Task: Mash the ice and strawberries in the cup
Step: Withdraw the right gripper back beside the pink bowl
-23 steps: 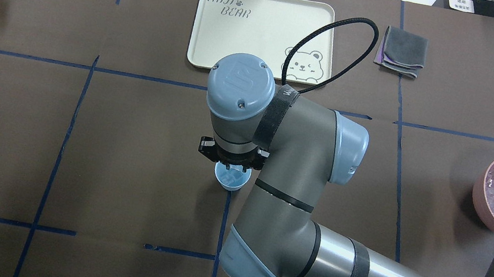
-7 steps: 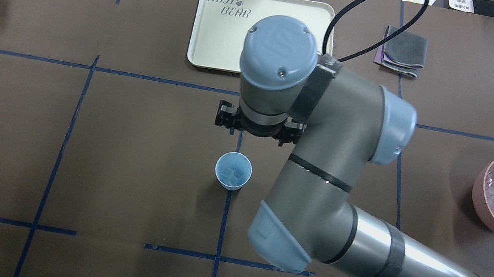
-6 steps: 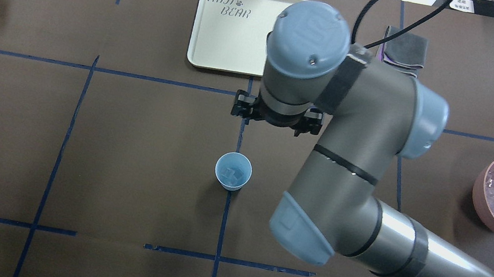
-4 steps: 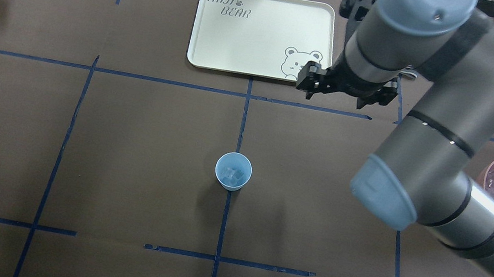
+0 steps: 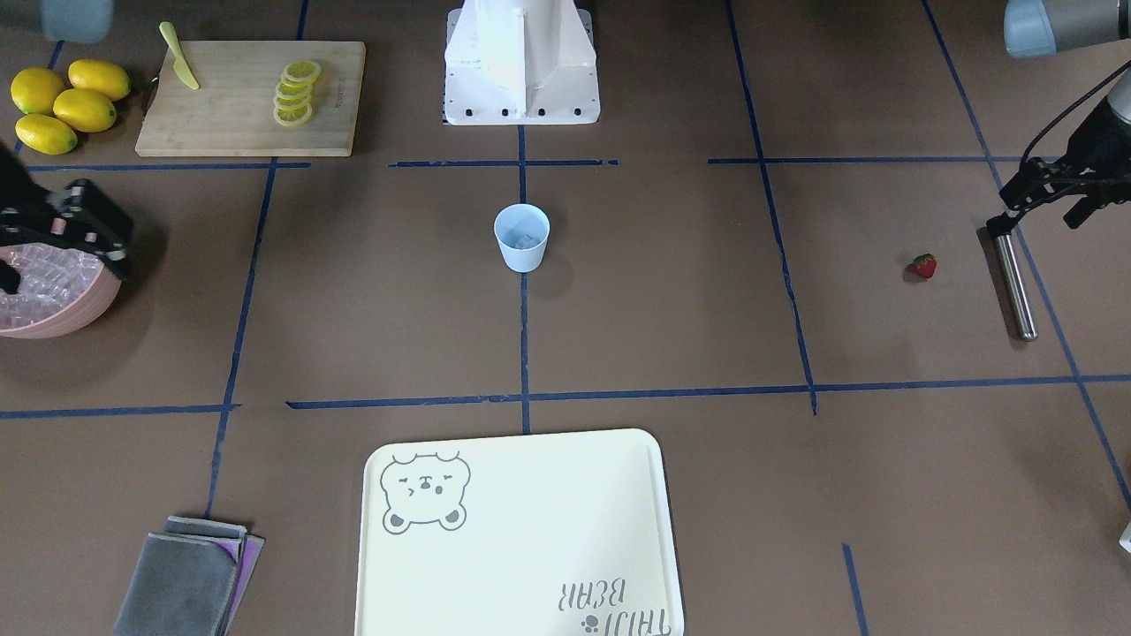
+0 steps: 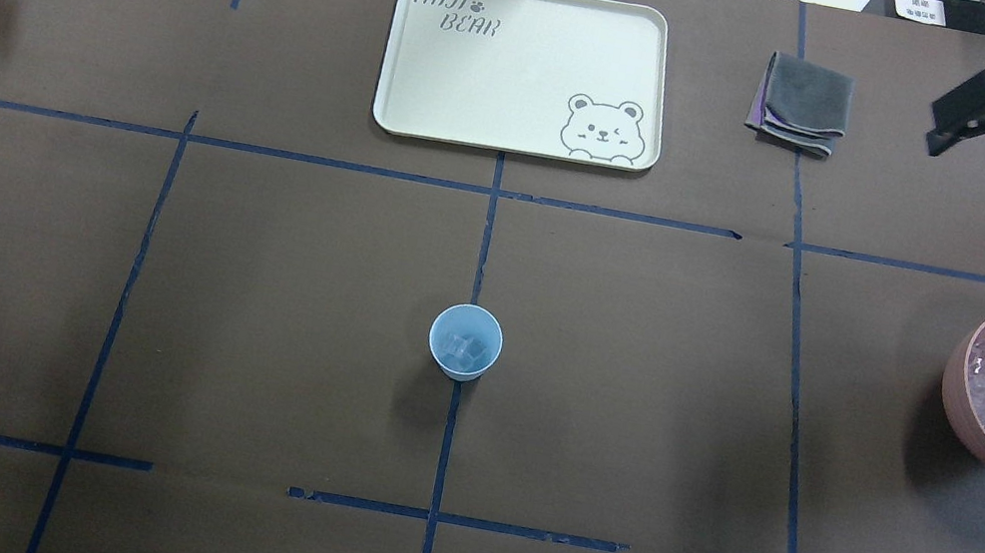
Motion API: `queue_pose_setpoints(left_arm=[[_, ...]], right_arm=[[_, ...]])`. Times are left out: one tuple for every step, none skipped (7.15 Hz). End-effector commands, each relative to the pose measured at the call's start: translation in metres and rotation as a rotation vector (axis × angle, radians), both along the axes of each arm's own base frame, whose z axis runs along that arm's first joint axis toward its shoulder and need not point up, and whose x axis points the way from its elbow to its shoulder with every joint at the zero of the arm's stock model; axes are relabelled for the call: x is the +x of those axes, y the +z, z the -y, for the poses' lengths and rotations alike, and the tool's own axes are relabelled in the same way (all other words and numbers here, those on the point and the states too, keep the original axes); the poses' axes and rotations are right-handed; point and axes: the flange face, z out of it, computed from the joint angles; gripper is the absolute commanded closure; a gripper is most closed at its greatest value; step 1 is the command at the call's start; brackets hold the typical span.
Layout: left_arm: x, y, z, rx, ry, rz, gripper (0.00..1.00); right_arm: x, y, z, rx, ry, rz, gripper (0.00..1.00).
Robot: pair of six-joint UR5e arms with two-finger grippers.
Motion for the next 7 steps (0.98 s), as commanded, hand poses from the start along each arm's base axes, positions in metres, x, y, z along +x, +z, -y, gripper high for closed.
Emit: queue_pose_setpoints(left_arm=[[0.037, 0.000, -0.006, -0.024, -0.009, 0.018, 0.00], [0.046, 0.006, -0.008, -0.026, -0.005, 0.030, 0.00], [0.060, 0.012, -0.011, -0.036, -0.022, 0.032, 0.00], [0.071, 0.031, -0.012, -0.028, -0.038, 0.027, 0.00], [0.088, 0.045, -0.015, -0.029, -0.040, -0.004, 0.00], [0.095, 0.055, -0.016, -0.035, -0.054, 0.001, 0.00], [0.107, 0.059, -0.021, -0.036, -0.059, 0.018, 0.00]], right_arm=[[0.100, 0.101, -0.004, 0.011, -0.083, 0.017, 0.01], [0.135, 0.143, -0.006, 0.035, -0.078, 0.033, 0.01], [0.157, 0.188, -0.021, 0.063, -0.073, 0.047, 0.01], [0.168, 0.215, -0.039, 0.063, -0.055, 0.048, 0.01], [0.176, 0.231, -0.052, 0.068, -0.039, 0.048, 0.01], [0.177, 0.240, -0.060, 0.055, -0.037, 0.049, 0.01], [0.177, 0.241, -0.061, 0.050, -0.034, 0.049, 0.01]])
